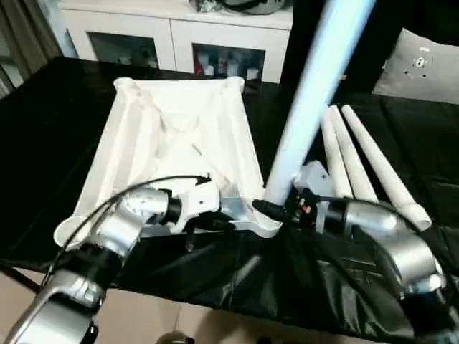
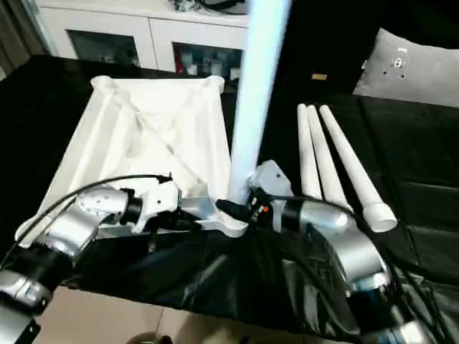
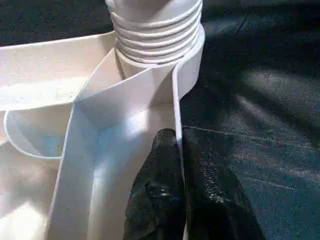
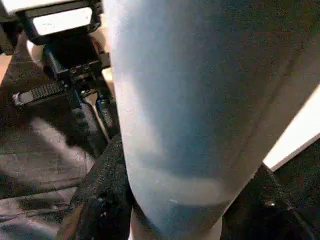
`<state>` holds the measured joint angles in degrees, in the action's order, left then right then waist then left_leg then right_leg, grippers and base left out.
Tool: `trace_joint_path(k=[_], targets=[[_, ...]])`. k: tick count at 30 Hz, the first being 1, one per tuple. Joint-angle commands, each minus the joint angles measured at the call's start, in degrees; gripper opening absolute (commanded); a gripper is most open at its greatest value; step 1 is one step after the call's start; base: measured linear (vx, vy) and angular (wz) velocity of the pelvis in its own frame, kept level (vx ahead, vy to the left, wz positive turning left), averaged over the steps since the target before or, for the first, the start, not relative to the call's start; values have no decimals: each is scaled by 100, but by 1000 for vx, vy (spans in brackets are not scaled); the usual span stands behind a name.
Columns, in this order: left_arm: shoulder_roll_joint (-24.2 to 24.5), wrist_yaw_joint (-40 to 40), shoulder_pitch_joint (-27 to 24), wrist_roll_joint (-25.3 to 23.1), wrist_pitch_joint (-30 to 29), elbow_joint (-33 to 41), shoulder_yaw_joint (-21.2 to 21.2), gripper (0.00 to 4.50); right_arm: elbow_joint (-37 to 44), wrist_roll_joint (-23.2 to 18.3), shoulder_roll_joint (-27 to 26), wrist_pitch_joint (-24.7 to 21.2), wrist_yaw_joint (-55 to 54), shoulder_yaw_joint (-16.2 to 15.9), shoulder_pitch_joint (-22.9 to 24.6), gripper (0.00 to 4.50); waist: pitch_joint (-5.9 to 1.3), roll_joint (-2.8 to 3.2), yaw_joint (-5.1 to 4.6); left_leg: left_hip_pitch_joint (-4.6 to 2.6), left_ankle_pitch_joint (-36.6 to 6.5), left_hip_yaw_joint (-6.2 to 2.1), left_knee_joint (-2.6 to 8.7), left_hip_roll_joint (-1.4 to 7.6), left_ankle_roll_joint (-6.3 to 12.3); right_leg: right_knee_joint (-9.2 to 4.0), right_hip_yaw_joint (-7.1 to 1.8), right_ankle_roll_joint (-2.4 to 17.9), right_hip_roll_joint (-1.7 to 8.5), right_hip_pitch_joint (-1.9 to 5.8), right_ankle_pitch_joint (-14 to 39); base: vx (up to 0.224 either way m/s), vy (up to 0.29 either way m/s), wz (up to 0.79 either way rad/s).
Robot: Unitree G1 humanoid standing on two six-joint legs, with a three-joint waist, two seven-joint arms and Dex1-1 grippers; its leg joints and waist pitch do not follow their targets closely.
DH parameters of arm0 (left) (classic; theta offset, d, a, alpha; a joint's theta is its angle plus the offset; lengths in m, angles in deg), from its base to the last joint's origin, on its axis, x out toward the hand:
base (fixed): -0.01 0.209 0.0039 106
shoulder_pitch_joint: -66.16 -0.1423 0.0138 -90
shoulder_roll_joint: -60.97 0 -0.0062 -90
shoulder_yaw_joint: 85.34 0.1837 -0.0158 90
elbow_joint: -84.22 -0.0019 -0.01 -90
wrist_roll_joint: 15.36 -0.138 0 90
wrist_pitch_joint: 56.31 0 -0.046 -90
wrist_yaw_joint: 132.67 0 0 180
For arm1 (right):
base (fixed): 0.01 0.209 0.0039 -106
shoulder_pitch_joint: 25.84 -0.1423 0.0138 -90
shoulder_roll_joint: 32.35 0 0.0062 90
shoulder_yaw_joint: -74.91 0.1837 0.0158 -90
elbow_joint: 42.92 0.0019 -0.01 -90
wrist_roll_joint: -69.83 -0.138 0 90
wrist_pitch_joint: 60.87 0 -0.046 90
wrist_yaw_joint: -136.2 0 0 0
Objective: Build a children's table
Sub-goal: Insert table leg to table base
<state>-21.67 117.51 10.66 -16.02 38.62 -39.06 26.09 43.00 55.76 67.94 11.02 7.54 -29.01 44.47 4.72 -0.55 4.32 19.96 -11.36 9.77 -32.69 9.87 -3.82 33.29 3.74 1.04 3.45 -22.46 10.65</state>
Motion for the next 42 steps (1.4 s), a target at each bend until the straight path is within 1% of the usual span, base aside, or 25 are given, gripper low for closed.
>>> trace_joint_path(k=[1, 8, 12, 15, 17, 18, 19, 20, 21, 22, 23, 24, 25, 26, 27, 28, 29, 30, 31, 32, 33, 34, 36, 40, 42], targets=[[-93, 1, 334, 13, 192, -3, -8, 0, -899, 544, 47, -566, 57, -754, 368, 189, -90, -3, -66, -68, -1882, -142, 490, 347, 230, -589, -342, 637, 538, 81, 3036, 0, 0, 0], [6, -26, 523, -13, 155, -229, -162, 0, -1123, 511, -225, -588, -195, -632, 208, 189, -7, -19, -160, -84, -2471, -226, 535, 352, 52, -689, -308, 464, 600, 42, 3949, 0, 0, 0], [86, -280, 350, -33, -161, -101, -284, 0, -1279, 580, -445, -572, -553, -470, 123, 189, 32, -4, -223, -140, -2860, -284, 541, 338, -47, -799, -214, 243, 616, 13, 4506, 0, 0, 0], [108, -628, -80, 11, -797, 514, -407, 0, -1357, 597, -675, -669, -1108, -232, 60, 189, 30, 46, -305, -149, -3001, -318, 588, 368, -89, -851, -105, 283, 638, 87, 4325, 0, 0, 0], [86, -779, -298, 30, -1145, 906, -435, 0, -1432, 600, -791, -719, -1378, -107, 1, 189, 75, 97, -352, -157, -3410, -360, 631, 395, -133, -888, 51, 226, 604, 123, 4223, -53, 46, -13], [51, -873, -428, 44, -1358, 1162, -446, 0, -1498, 598, -864, -748, -1535, -30, -51, 189, 96, 123, -422, -84, -3817, -419, 721, 437, -184, -833, 171, 175, 571, 228, 3917, -52, 61, -15], [38, -905, -470, 46, -1432, 1248, -448, 0, -1524, 598, -890, -758, -1589, -5, -71, 189, 123, 207, -425, -80, -4197, -436, 813, 483, -237, -773, 238, 172, 506, 263, 3666, -94, 57, -10], [-11, -996, -585, 40, -1654, 1523, -436, 0, -1598, 600, -956, -774, -1746, 68, -129, 189, 139, 284, -395, 219, -5055, -438, 1239, 673, -392, 14, 245, 374, 372, 582, 2392, -94, 57, -10], [-64, -1067, -660, 31, -1823, 1732, -415, 0, -1654, 603, -999, -782, -1842, 110, -174, 189, 174, 305, -99, 474, -5362, -166, 1523, 682, -331, 669, 88, 329, 196, 612, 1181, -95, 2, 16], [-244, -1260, -850, -4, -2255, 2315, -324, 0, -1824, 617, -1116, -798, -2105, 225, -313, 189, 103, 100, -73, -53, -4326, 114, 1178, 359, -498, 255, -231, 355, 292, 75, 2624, 22, -93, 27], [-287, -1301, -889, -12, -2344, 2442, -301, 0, -1862, 621, -1141, -800, -2160, 249, -345, 189, 43, -223, -221, -440, -3252, 23, 376, 98, -427, -461, -326, 175, 511, -288, 4389, 22, -93, 27], [-413, -1407, -945, -43, -2558, 2716, -219, 0, -1959, 638, -1188, -794, -2248, 277, -427, 189, 70, -219, -231, -76, -414, -450, -485, -187, 71, -997, -448, 310, 1121, -50, 6204, 20, -77, -13], [-529, -1499, -984, -67, -2762, 2975, -114, 0, -2041, 646, -1232, -792, -2311, 296, -499, 189, 18, -71, -156, 148, -23, -581, -469, -101, 80, -846, -568, 336, 1261, 254, 5900, 47, 27, -47], [-546, -1513, -988, -71, -2794, 3014, -96, 0, -2054, 647, -1239, -791, -2320, 298, -511, 189, 6, -1, -98, 394, 81, -551, 138, 155, -117, -476, -281, 583, 937, 485, 3956, 47, 27, -47], [-730, -1634, -1000, -128, -3118, 3390, 135, 0, -2169, 639, -1311, -811, -2358, 303, -633, 189, 56, 64, -177, 105, -810, -488, 419, 327, -172, -334, -179, 797, 469, 162, 2449, 0, 0, 0], [-757, -1662, -991, -145, -3167, 3426, 170, 0, -2182, 636, -1320, -821, -2356, 297, -652, 189, -95, 164, -168, -137, -1508, -431, 416, 402, -193, -247, -259, 1154, 489, 121, 1618, -32, -35, 34], [-778, -1689, -973, -164, -3184, 3431, 188, 0, -2189, 637, -1327, -824, -2358, 291, -670, 189, -65, 135, -197, -124, -1692, -349, 441, 362, -124, -300, -272, 1280, 493, 115, 1492, -32, -35, 34], [-791, -1724, -953, -192, -3177, 3397, 191, 0, -2191, 626, -1336, -833, -2345, 294, -681, 189, -47, 135, -134, -168, -2022, -222, 455, 343, -52, -410, -296, 1340, 525, 77, 1852, -16, -48, 35], [-833, -1837, -887, -287, -3152, 3287, 198, 0, -2196, 591, -1369, -862, -2304, 305, -716, 189, -27, 71, -116, -166, -2134, -162, 448, 321, -18, -464, -312, 1212, 540, 75, 2342, -3, -33, 25], [-839, -1914, -838, -375, -3107, 3187, 190, 0, -2190, 592, -1376, -864, -2283, 298, -727, 189, -32, 49, -106, -144, -2045, -146, 464, 319, 8, -477, -323, 1121, 551, 97, 2472, -3, -33, 25], [-818, -1969, -810, -466, -3096, 3138, 183, 0, -2188, 600, -1377, -865, -2265, 286, -735, 189, -104, 26, -97, -31, -1477, -158, 489, 347, 70, -388, -340, 1036, 552, 203, 2106, 0, 0, 0], [-783, -2021, -785, -545, -3068, 3075, 160, 0, -2176, 596, -1372, -867, -2236, 272, -731, 189, -117, 29, -103, 29, -1079, -140, 492, 353, 140, -351, -343, 1054, 539, 225, 1638, 0, 0, 0], [-712, -2212, -728, -717, -3012, 2936, 89, 0, -2165, 574, -1379, -791, -2260, 285, -725, 189, -106, 43, -109, 6, -1237, -109, 499, 357, 132, -362, -341, 1096, 529, 187, 1612, 0, 0, 0], [-566, -2515, -681, -881, -2932, 2847, 35, 0, -2110, 537, -1404, -584, -2307, 399, -689, 189, -139, 29, -115, 35, -1276, -109, 494, 345, 87, -347, -347, 1051, 536, 214, 1543, 0, 0, 0], [-474, -2370, -674, -755, -2470, 2775, -14, 0, -1913, 255, -1539, -140, -2254, 751, -604, 189, -168, 4, -118, 47, -1094, -90, 471, 343, 149, -332, -353, 1070, 538, 223, 1278, 0, 0, 0]])
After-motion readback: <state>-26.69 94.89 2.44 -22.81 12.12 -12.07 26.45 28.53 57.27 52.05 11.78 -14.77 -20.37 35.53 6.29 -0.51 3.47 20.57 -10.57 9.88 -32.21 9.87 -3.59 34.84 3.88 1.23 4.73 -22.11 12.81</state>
